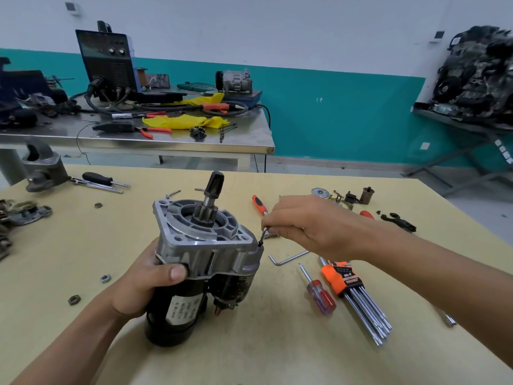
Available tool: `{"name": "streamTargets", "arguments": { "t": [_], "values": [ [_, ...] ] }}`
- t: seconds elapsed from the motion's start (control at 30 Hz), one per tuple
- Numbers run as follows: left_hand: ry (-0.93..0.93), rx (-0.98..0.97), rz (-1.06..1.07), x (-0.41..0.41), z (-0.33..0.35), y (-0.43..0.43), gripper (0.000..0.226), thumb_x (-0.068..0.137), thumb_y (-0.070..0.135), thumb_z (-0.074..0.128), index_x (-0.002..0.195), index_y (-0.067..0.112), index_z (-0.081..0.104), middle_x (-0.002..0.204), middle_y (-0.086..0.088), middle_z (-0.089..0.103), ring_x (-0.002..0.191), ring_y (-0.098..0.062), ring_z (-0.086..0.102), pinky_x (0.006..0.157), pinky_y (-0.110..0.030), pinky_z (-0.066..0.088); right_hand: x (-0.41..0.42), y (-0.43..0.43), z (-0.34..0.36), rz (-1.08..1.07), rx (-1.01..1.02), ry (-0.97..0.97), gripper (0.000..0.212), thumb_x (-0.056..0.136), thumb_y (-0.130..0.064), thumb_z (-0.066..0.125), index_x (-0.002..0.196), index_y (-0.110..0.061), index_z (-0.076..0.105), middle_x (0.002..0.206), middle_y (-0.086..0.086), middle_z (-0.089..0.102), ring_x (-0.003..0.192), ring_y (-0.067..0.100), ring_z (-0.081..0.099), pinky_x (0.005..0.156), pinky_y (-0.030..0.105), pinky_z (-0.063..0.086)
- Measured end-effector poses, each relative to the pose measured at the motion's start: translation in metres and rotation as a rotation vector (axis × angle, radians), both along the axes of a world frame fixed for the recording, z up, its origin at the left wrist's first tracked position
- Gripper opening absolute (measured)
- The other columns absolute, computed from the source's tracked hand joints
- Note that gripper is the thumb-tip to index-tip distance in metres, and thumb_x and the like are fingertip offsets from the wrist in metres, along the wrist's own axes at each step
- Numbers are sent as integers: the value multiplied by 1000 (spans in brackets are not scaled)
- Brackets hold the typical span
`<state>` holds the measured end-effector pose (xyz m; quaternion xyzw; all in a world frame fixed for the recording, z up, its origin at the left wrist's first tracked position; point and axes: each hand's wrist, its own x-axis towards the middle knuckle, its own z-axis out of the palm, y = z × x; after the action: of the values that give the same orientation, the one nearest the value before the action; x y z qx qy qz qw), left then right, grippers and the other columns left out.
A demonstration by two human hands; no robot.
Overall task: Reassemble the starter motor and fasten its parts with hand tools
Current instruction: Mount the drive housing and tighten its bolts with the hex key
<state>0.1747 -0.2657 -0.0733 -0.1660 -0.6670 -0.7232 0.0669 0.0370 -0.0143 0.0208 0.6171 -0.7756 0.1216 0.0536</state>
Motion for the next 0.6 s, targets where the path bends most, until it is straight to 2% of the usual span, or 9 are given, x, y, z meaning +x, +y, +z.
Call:
{"name": "streamTargets", "arguments": {
  "t": [0.1,0.17,0.3,0.33,0.4,0.47,0.5,0.57,0.6],
  "values": [
    [12,-23,-23,1,3,2,55,72,20,50,123,31,68,116,7,73,105,-11,69,85,-23,56,0,-2,9,20,90,149,27,103,-23,51,116,-9,71,95,6,71,90,24,60,79,41,49],
    [16,-42,-25,1,4,2,55,73,20,51,124,30,67,117,6,72,106,-13,69,87,-23,56,3,-3,12,-12,169,138,33,104,-33,46,107,-12,72,83,3,70,76,20,61,74,40,48],
    [17,-58,6,1,5,2,54,71,23,54,122,30,68,118,2,72,108,-17,69,88,-26,56,11,0,17,-130,143,-240,35,102,-31,53,68,-28,62,52,-17,58,48,4,55,51,12,39],
    [17,-63,14,1,5,2,54,70,25,56,122,30,68,118,0,72,109,-20,68,89,-27,55,15,-2,20,-193,148,-344,39,102,-28,55,63,-29,58,47,-17,57,42,3,53,47,11,38],
    [38,-99,10,1,7,3,55,68,25,58,122,28,68,122,-4,71,112,-24,66,93,-31,55,20,-10,22,-378,160,-629,38,101,-22,56,63,-16,61,44,-8,57,34,5,46,41,16,36],
    [63,-150,-10,2,10,6,58,68,27,65,125,26,65,125,-7,68,116,-27,64,97,-34,53,28,-22,27,-568,181,-981,33,99,-17,55,67,-9,61,45,-1,53,33,10,39,38,18,31],
    [78,-170,-24,3,12,8,59,68,28,70,127,25,64,126,-7,68,117,-27,63,98,-34,52,29,-25,30,-607,190,-1079,32,99,-17,54,70,-8,61,46,-1,51,33,9,36,37,18,30],
    [105,-198,-43,5,17,12,61,68,26,72,129,28,62,127,-2,68,116,-22,64,97,-27,51,26,-23,37,-602,187,-1049,32,101,-21,53,73,-8,63,48,-1,54,34,8,37,37,18,30],
    [114,-211,-44,6,20,14,62,68,23,69,129,30,61,127,1,67,116,-19,64,96,-24,51,23,-19,40,-549,172,-889,33,102,-24,52,76,-8,65,51,-2,58,35,8,41,38,18,33]
  ]
}}
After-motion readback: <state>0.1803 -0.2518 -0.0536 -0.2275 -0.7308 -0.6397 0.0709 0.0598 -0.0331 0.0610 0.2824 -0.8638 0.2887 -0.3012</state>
